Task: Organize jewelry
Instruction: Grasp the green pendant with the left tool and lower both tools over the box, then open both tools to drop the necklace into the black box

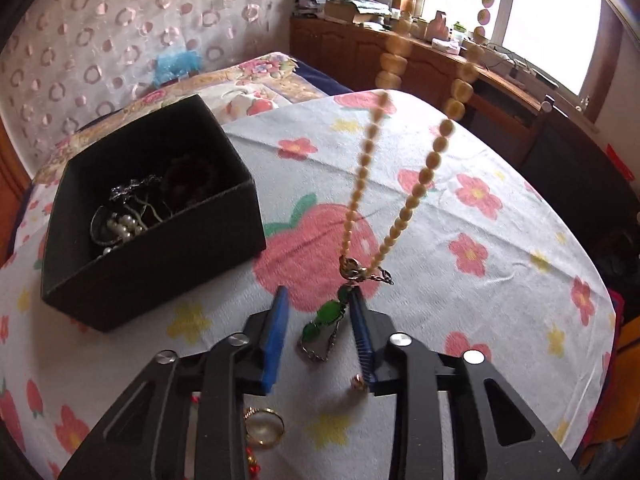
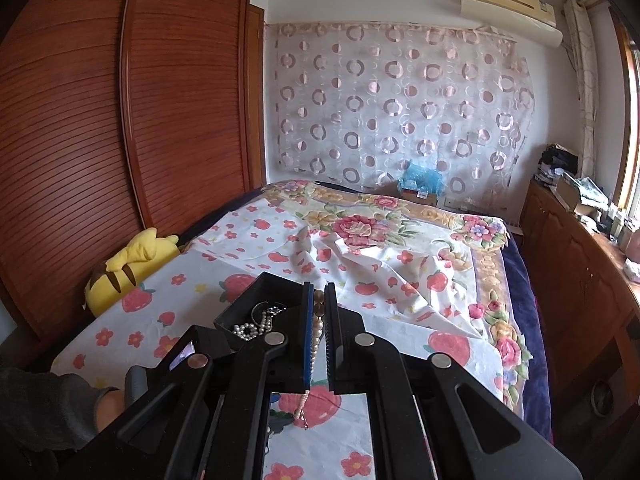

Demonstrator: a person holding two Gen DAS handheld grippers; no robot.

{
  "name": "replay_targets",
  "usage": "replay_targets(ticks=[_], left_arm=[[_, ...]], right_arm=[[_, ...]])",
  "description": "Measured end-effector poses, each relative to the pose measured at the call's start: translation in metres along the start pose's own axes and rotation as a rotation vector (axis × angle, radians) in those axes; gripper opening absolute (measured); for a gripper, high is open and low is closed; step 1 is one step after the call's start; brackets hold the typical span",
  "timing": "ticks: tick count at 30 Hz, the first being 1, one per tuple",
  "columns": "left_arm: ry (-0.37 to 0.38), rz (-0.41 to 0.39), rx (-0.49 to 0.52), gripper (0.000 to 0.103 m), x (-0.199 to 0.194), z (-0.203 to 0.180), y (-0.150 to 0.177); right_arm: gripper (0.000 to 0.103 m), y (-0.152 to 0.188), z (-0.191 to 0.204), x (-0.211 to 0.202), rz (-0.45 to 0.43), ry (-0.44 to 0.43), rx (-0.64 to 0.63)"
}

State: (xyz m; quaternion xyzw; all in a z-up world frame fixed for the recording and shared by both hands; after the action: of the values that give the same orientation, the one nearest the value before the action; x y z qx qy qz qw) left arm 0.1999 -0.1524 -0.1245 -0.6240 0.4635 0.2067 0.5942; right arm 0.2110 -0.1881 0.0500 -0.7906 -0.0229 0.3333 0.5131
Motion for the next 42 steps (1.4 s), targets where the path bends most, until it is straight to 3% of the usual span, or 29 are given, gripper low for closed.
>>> replay_targets(ticks=[6,17,22,34,42], left_arm=[[0.010,-0.019,-0.013,0.012,-0.014,0.005,-0.002],[0.047,-0.206,-0.034,0.012,-0.101,0.012,-0.028],[0.035,-0.258,-0.045,0.012,-0.120,0.021,-0.043],[-0.022,-0.279,-0.076,0.012,-0.116,0.065,-0.081],[-0.035,-0.262,-0.094,0.012,-0.099,0.084,-0.086]], right_arm=[[0.006,0.011,-0.011,0.001,0.015,0.017,0.018],[0.006,0.020,-0.009,0.017,0.045,0.005,0.034],[0.006,0.010,-0.004,0.021,0.029,-0.010,0.026],[0.006,-0.057,-0.010,0.014,-0.093,-0.038,-0.016],[0.006,-0.082,-0.014,0.024,-0.120,-0.054,-0.031]])
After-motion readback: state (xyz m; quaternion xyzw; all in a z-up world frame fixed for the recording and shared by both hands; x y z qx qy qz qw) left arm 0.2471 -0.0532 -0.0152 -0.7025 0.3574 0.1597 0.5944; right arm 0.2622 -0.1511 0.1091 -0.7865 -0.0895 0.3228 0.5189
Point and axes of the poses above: each gripper's, at about its wrist camera, not at the fingertips, and x roughly the way its jaws point, z to its left, y to its underside, the point moved 2 cm from there along x, roughly the way its jaws point, and after that the axes turned 15 degrees about -x, right-handed, at the moved point
